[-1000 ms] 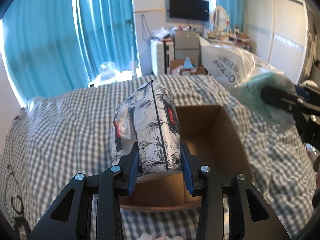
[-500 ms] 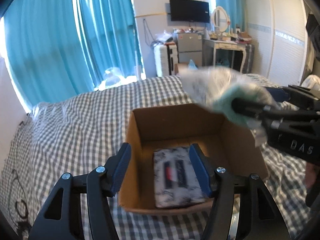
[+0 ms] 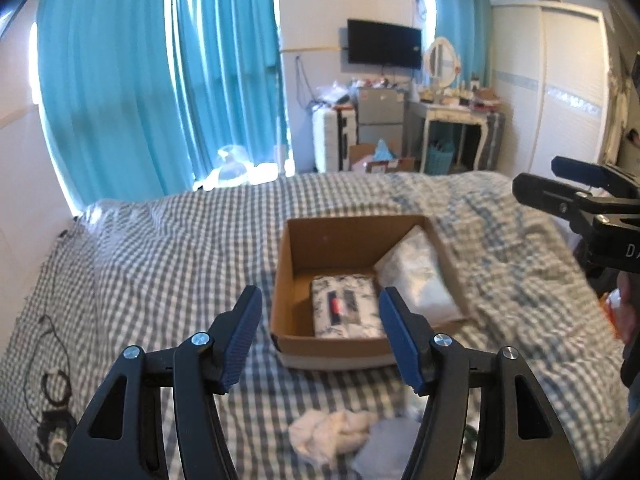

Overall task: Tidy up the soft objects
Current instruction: 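Carry both held packs over the box and open both tools to drop them, then grasp the white sock with left tool while right tool grasps the pipe-cleaner toy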

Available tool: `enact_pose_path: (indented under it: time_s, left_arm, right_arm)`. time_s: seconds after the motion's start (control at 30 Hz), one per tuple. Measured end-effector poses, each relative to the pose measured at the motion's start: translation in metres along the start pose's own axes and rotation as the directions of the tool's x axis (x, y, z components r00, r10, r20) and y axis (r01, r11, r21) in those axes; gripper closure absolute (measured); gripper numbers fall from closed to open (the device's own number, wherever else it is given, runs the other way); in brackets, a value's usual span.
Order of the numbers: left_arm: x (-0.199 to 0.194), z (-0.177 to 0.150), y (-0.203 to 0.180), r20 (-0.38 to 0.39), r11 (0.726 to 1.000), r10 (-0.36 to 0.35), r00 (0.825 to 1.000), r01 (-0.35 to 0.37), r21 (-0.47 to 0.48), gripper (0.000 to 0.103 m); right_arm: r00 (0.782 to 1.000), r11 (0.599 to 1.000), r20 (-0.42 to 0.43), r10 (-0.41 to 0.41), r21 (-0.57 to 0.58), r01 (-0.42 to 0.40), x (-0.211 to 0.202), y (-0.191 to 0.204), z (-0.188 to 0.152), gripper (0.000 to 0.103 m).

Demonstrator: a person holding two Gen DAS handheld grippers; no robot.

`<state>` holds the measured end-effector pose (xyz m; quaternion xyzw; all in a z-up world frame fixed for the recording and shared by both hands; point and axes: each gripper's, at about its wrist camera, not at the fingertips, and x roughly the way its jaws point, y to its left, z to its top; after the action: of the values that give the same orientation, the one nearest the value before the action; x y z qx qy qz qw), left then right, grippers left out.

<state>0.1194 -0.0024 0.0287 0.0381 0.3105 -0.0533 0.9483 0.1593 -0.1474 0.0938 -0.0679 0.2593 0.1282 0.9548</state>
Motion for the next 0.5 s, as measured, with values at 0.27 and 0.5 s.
enact_pose_path:
  time_s: [0.27,0.5]
  left_arm:
    - [-0.076,-0.011,-0.018,0.114,1.000,-0.023,0.993,0.024,-0.012,0.019]
    - [-0.093,-0.030,-0.025,0.105,0.999,-0.041,0.994,0.043,-0.015,0.019]
  right_arm:
    - [1.000,0.999,-0.011,-0.012,-0.048,0.012,-0.068,0.002,-0.016,0.000]
    - [0.996,1.000,-0.092,0.008,-0.027,-0.010,-0.094,-0.002,-0.044,0.000]
